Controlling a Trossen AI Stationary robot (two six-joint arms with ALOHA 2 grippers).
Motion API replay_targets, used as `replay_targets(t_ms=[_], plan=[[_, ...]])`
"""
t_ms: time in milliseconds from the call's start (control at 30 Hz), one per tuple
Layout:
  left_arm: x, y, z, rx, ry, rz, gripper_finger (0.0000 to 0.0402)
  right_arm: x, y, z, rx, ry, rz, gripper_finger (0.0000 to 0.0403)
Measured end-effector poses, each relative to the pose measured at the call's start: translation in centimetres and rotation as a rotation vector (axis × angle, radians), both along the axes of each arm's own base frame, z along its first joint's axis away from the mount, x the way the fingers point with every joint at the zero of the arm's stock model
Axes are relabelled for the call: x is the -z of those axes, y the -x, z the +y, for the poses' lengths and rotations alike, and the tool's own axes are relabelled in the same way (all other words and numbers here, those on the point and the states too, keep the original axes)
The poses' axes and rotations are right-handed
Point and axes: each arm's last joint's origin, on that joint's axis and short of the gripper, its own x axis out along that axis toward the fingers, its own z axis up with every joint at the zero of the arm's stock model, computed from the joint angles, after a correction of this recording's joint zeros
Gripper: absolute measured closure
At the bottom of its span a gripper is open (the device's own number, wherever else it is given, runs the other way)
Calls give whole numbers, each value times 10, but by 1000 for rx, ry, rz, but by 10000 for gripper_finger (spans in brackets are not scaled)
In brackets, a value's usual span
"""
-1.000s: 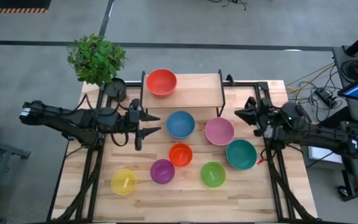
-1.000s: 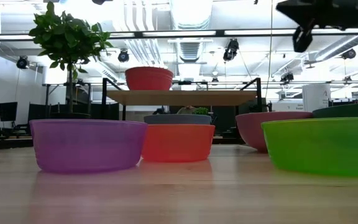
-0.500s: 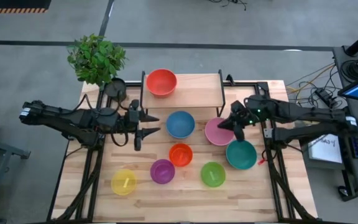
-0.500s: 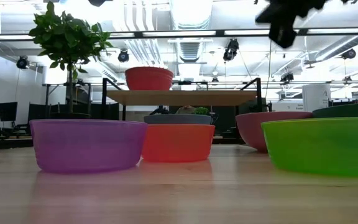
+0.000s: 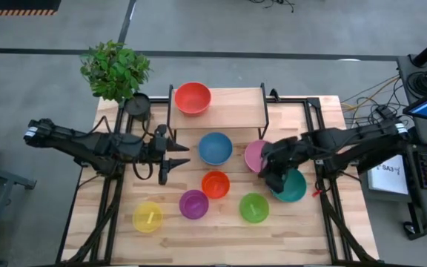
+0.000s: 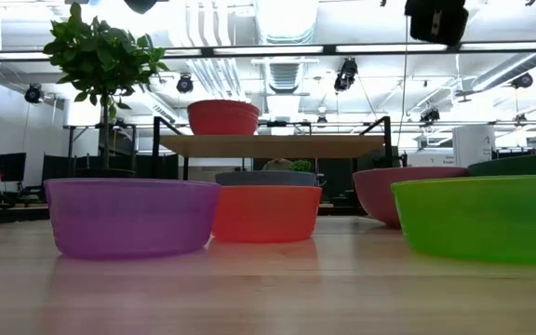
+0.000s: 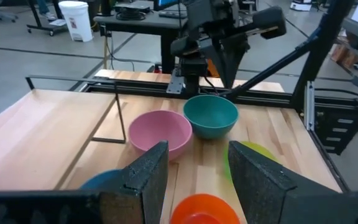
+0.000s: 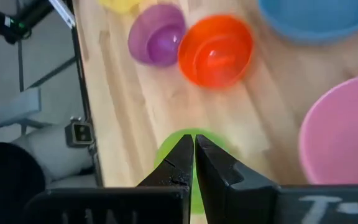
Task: Place and stack bowls onto a shelf
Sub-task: Put the small light green bowl on the shelf
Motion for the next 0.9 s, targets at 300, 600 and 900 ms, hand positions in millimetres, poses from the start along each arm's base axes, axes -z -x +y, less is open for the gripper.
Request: replay_targets(t_ms=[300,600,900], plan=[[2,0,-11,43,19,9,251,28,-26,39,-63,-73,210,394],[17,-14,-24,78,-1,80,251,72,-50,92,-263,-64,427,394],[18,-13,-25,84,-7,92,251,89,-81,130,-406,173,436,394]])
